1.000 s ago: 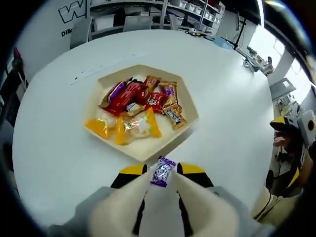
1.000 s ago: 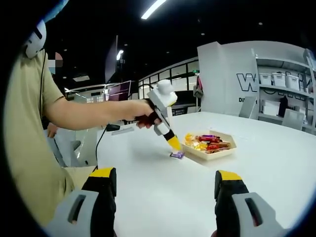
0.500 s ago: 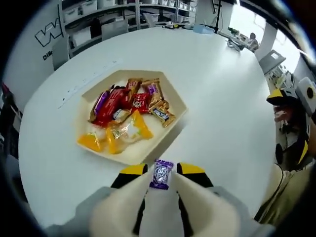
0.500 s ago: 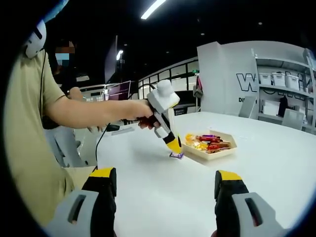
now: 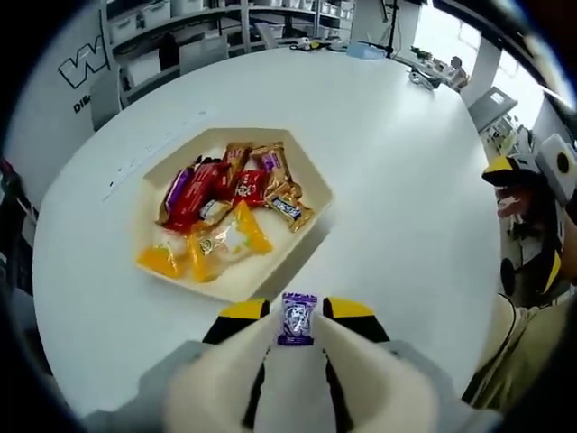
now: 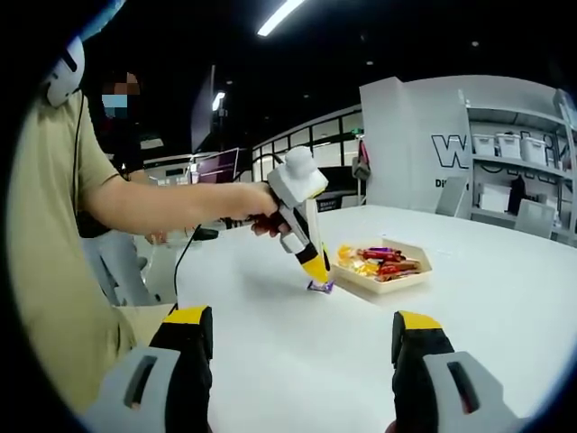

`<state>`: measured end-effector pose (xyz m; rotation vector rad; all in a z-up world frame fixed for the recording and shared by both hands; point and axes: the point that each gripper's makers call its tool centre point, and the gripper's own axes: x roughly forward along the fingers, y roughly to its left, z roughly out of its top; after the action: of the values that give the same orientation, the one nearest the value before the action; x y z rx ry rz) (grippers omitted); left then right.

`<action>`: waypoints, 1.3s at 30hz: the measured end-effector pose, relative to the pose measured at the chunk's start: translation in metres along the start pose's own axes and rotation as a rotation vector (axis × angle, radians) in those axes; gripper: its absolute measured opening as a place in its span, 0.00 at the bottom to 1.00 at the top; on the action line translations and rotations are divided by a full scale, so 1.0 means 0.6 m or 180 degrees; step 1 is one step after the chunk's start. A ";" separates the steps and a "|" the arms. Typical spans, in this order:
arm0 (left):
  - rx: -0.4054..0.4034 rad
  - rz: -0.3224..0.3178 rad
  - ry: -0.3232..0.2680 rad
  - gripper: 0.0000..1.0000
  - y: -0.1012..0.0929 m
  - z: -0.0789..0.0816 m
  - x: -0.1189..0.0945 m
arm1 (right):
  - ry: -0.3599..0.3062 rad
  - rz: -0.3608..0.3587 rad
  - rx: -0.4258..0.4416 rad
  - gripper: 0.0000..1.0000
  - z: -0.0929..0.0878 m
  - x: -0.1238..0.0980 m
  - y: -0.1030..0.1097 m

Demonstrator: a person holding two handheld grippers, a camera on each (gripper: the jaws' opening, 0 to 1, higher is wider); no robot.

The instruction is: Place the target food into the container with the food tongs after gripping and lifting it, then release it inside without dropping or visibly crushing the food.

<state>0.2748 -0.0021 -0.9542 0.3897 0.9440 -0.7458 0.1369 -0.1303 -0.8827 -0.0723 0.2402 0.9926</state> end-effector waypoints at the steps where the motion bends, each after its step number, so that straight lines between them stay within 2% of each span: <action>1: 0.0015 0.0006 -0.0005 0.23 0.001 0.001 0.000 | 0.0000 0.0001 -0.0001 0.80 0.000 0.000 0.000; 18: 0.0199 -0.0080 0.0103 0.22 -0.011 -0.013 0.020 | -0.0008 -0.0016 0.0009 0.80 -0.001 -0.003 -0.002; 39: 0.0202 -0.0066 0.0044 0.19 -0.011 -0.003 0.005 | -0.0010 -0.0019 0.0015 0.80 -0.003 -0.006 -0.002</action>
<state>0.2700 -0.0065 -0.9578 0.4415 0.9404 -0.7943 0.1361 -0.1342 -0.8837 -0.0672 0.2393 0.9861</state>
